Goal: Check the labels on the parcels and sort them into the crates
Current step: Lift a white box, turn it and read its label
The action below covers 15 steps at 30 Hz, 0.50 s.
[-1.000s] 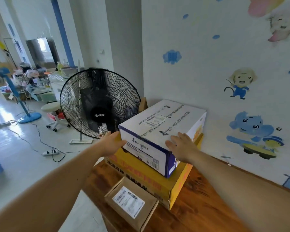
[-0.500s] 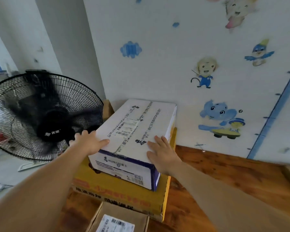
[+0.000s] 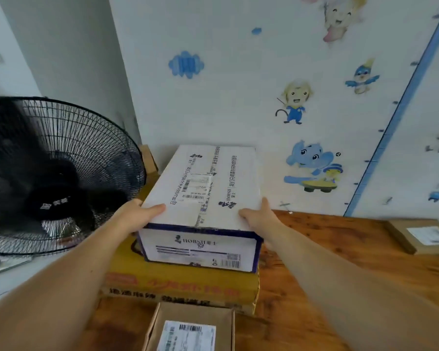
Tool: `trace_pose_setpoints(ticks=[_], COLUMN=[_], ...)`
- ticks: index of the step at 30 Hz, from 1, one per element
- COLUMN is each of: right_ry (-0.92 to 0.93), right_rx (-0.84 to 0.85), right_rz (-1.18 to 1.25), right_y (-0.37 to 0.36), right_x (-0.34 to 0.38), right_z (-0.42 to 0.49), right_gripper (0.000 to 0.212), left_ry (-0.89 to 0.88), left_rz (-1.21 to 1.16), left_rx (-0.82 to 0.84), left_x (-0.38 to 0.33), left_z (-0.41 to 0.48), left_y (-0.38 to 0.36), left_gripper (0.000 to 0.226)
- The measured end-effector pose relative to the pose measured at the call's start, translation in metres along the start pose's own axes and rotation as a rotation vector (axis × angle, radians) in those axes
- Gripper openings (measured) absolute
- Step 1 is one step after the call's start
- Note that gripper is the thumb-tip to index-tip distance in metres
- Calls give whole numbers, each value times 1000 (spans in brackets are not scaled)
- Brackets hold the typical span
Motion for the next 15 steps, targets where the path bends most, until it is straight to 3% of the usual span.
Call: trace_pose_setpoints(ticks=[3, 7, 11, 15], right_ry=[-4, -28, -84, -105], right_rx=[-12, 11, 3, -35], right_rz=[-94, -1, 92, 95], right_y=[19, 43, 79, 124], right_x=[-10, -25, -46, -72], right_z=[-3, -20, -36, -54], right_gripper=[60, 56, 49, 50], left_ry=[53, -9, -65, -104], left_rz=[-169, -335, -340, -338], left_rx=[138, 214, 247, 269], left_x=[1, -12, -34, -56], left_z=[-16, -38, -74, -102], left_y=[-16, -43, -74, -109], left_gripper=[58, 49, 30, 35])
Point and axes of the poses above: each hand's wrist, its own z-axis towards the middle knuckle, its own y-axis out of the back of the hand, x = y × z, the point moved 4 cm from there along z, towards the middle knuckle, and after that the axes turned 8 degrees about -z, right-handed, at the moved point
